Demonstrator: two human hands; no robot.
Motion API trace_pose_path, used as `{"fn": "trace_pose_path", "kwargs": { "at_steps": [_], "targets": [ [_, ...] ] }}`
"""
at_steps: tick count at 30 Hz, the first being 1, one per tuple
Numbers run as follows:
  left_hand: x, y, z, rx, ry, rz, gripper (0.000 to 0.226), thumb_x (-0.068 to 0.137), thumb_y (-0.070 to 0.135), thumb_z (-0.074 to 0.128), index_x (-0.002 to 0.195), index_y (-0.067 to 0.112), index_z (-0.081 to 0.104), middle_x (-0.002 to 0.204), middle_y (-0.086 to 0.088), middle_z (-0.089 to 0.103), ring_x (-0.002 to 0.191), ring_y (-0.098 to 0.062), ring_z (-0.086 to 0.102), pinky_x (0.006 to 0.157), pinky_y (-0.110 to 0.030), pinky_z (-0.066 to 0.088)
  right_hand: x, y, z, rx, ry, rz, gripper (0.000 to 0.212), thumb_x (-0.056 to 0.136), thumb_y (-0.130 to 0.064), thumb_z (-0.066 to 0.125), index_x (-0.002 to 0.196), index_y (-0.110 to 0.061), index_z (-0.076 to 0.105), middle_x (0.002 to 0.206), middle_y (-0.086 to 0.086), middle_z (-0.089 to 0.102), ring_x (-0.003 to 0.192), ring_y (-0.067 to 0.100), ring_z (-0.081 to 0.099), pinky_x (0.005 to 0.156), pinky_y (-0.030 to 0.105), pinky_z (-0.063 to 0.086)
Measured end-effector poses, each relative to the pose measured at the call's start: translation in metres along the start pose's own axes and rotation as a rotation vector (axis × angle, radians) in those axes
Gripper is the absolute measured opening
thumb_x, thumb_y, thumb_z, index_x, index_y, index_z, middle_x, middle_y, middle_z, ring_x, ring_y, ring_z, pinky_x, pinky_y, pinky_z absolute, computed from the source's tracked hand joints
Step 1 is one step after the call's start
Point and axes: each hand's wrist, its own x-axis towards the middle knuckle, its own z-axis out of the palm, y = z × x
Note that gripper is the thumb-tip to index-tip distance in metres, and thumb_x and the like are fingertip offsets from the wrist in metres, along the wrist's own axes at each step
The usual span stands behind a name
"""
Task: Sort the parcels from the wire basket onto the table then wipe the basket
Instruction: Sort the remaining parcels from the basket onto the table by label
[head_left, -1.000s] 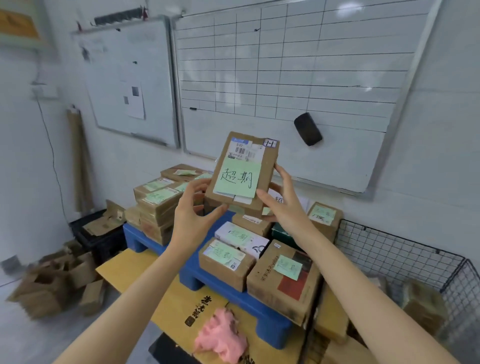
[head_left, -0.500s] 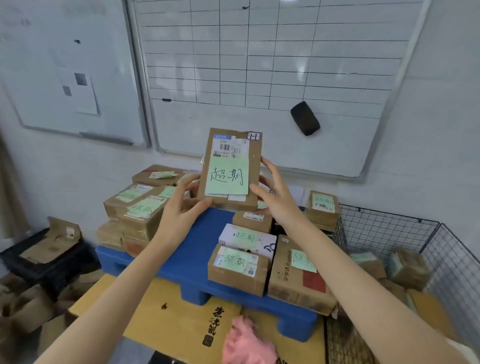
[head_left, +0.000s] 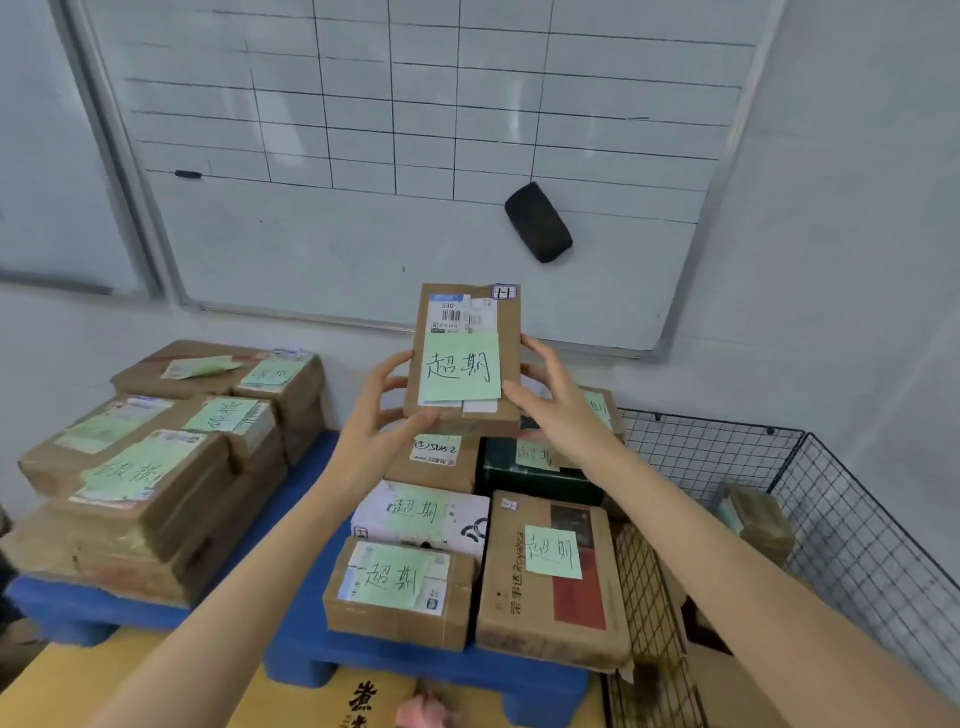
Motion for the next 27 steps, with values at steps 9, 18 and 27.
{"fn": "trace_pose_path", "kwargs": {
  "at_steps": [9, 18, 27],
  "targets": [
    [0.056, -0.054, 0.038, 0.018, -0.072, -0.103, 0.059, 0.089, 0.023, 0.072, 0.136, 0.041, 0.04, 0.122, 0.018, 0.056, 0.11, 0.007, 0.054, 0.083, -0.014, 0.048, 0.043, 0.051, -0.036, -0.35, 0.022, 0.063, 0.057, 0.098, -0.036, 0.057, 0.149, -0.034, 0.033, 0.152, -0.005, 0.04, 0.131, 0.017, 0.047, 0.108, 0.039, 0.037],
    [0.093, -0.122, 0.065, 0.13, -0.165, -0.231, 0.055, 0.09, 0.027, 0.071, 0.135, 0.041, 0.043, 0.125, 0.023, 0.052, 0.123, -0.011, 0.049, 0.096, -0.043, 0.051, 0.068, 0.094, -0.068, -0.793, 0.16, 0.005, 0.058, 0.095, -0.036, 0.06, 0.148, -0.024, 0.038, 0.148, 0.0, 0.044, 0.136, 0.018, 0.039, 0.11, 0.044, 0.04],
    [0.113, -0.161, 0.098, 0.204, -0.233, -0.309, 0.052, 0.091, 0.032, 0.069, 0.137, 0.032, 0.044, 0.126, 0.002, 0.057, 0.117, -0.018, 0.051, 0.089, -0.032, 0.04, 0.075, 0.127, -0.087, -0.994, 0.153, 0.017, 0.064, 0.093, -0.039, 0.061, 0.15, -0.022, 0.036, 0.152, 0.0, 0.037, 0.139, 0.019, 0.034, 0.11, 0.04, 0.04]
  ]
}}
